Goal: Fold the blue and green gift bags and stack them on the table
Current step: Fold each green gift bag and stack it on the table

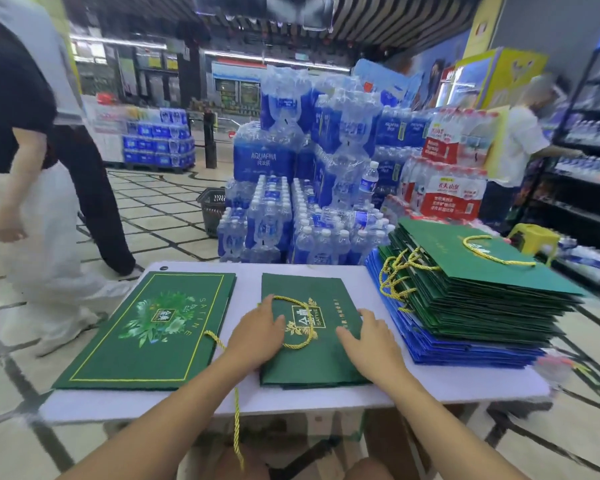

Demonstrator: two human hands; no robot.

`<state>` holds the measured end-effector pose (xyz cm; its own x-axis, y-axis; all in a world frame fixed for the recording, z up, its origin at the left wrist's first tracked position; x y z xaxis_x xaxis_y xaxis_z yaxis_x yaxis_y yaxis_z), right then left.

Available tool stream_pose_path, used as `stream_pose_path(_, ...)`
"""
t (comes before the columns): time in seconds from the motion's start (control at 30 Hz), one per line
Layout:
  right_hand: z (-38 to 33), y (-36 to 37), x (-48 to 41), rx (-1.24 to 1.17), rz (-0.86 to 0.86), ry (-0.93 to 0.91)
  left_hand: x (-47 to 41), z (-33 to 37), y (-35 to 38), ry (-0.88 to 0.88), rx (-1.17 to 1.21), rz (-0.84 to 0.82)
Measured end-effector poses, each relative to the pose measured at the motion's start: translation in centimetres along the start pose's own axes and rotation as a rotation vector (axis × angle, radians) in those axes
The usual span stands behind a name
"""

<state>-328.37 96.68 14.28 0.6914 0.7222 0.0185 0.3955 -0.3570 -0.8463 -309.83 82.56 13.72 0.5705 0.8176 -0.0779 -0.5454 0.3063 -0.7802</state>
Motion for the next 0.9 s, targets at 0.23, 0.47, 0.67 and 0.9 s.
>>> stream_pose_path(0.23, -6.6, -7.0, -1.6, -0.200, 0.060, -0.127, -1.3, 0.0, -4.0, -0.126, 0.818, 0.213)
stream_pose_path(0.47, -10.7, -21.7, -2.7, -0.254, 0.201, -0.205, -4.5, 12.3, -13.1, 0.200, 0.698, 0.325)
stream_pose_path(0.67, -4.1, -32.9, -4.7, -0.222, 0.338, -0.131, -8.1, 26.2, -11.9, 0.411, 0.566, 0.191)
stream_pose_path(0.9, 6.1, -33.6, -6.4, -0.019, 0.329, 0.054, -10.6, 31.8, -0.2, 0.344, 0.538, -0.035)
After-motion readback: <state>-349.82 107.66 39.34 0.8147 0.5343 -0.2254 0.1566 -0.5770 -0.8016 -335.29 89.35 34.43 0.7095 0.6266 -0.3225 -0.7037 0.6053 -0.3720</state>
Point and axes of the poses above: each hand's wrist, its own x-axis away from the middle knuckle, its own y-axis out of the palm, z = x × y, the point moved 7 cm from there along -x, towards the middle knuckle, and after that the axes turned 4 degrees about y, right-handed, at the moved point
